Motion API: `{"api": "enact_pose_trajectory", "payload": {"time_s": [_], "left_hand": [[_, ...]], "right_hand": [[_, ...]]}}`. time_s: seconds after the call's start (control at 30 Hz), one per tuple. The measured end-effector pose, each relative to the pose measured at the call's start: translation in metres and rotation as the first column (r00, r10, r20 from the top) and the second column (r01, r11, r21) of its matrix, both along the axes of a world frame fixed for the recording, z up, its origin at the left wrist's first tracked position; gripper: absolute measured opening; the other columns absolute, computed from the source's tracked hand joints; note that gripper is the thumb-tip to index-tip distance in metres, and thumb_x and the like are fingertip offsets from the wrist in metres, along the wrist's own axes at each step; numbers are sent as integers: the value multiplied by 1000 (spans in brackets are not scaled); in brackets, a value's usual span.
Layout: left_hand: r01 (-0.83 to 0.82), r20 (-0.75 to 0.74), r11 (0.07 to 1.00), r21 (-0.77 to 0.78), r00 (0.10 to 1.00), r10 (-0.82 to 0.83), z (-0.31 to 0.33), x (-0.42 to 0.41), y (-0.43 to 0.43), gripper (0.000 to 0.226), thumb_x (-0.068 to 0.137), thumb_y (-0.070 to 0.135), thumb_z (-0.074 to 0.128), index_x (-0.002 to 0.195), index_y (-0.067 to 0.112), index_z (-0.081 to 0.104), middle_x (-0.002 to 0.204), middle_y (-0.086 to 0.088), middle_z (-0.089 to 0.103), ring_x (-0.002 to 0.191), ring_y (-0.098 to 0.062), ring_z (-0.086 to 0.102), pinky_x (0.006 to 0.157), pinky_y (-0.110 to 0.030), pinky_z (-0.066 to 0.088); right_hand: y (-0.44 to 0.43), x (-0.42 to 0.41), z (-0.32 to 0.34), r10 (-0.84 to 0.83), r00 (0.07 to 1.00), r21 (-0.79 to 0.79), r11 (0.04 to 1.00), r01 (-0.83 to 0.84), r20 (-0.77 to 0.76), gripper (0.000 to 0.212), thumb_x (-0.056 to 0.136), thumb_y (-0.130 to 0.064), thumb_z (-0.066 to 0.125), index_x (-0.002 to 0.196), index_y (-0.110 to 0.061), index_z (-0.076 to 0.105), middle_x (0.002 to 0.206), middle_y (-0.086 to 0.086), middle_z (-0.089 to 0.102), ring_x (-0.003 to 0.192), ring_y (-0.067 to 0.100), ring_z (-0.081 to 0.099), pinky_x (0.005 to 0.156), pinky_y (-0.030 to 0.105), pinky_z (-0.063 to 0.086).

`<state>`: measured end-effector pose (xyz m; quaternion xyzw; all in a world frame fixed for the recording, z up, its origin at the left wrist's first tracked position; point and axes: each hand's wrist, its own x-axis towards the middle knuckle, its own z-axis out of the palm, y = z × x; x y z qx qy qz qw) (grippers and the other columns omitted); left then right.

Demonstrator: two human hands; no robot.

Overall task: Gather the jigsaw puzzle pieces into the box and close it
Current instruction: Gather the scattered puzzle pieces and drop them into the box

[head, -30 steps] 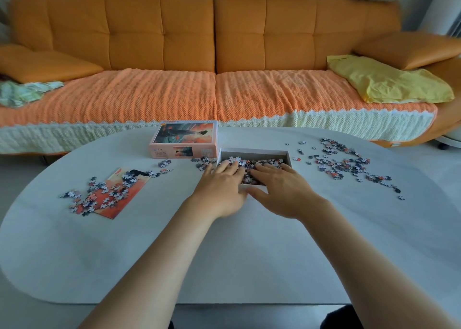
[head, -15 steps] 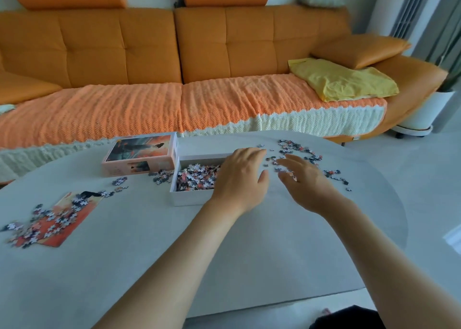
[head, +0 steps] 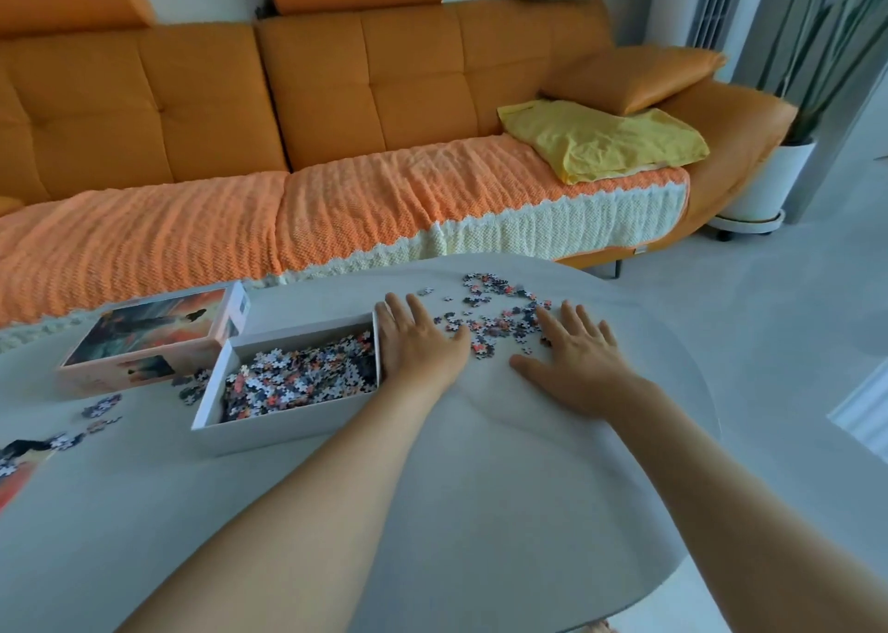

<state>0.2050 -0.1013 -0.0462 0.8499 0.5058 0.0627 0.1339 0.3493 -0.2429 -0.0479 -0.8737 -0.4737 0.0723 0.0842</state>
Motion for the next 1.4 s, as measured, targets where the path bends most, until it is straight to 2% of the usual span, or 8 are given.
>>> {"api": "enact_pose_trajectory", "payload": {"time_s": [0.17,0.33,0.47,0.57,0.67,0.83,1.13,1.4], "left_hand": [[-1,-34,1000,-11,999,0,-3,24,25,91,91,69,22,155,8,0,162,-18,-5,149,-35,-6,120,-46,-3],[177,235,984,-10,957,-170,0,45,39,64,97,56,33,148,17,30,153,-6,31,141,-23,22,113,-41,22],[301,74,953,-39,952,-298,2,66,52,68,96,61,27,155,31,11,163,4,5,149,-19,1,119,-43,6],[360,52,928,-101,933,-356,7,83,61,65,98,57,24,155,34,4,163,9,-5,150,-16,-7,120,-43,0],[451,14,888,-85,892,-452,6,92,63,58,102,46,26,156,28,14,163,7,5,150,-14,2,121,-39,2],[496,153,860,-122,865,-477,6,75,47,52,103,38,33,153,22,26,162,6,17,148,-11,10,119,-30,7],[513,174,854,-89,852,-493,4,6,-17,55,103,40,35,153,17,25,162,1,16,148,-12,9,120,-28,6],[534,102,842,75,836,-540,-6,-71,-66,60,103,40,31,154,9,21,161,-5,18,148,-18,12,121,-28,6]], "right_hand": [[23,13,-2,70,998,30,997,-69,-4,93,80,-82,27,154,-33,2,163,6,-3,149,23,-5,121,42,0],[44,23,-1,130,988,230,967,-108,-82,79,86,-65,44,153,-35,13,162,2,7,149,19,4,119,40,13],[57,31,-2,130,987,224,969,-107,-92,77,88,-59,44,153,-32,12,163,4,3,150,19,0,119,38,7],[67,38,-1,163,985,176,973,-150,-62,78,87,-56,41,154,-30,9,163,4,-1,149,19,-3,119,38,3],[74,44,0,219,975,112,970,-214,-37,79,89,-53,37,155,-26,4,163,1,-3,149,15,-3,121,38,1],[62,39,4,288,956,117,952,-281,-51,74,91,-52,37,155,-23,12,162,0,12,149,14,8,120,34,7],[7,-23,9,294,945,136,952,-276,-141,72,87,-46,34,154,-23,18,161,-3,16,148,12,8,120,29,6],[-31,-98,2,260,960,117,962,-248,-105,64,95,-35,27,155,-20,11,163,-1,7,149,14,1,121,33,2]]}}
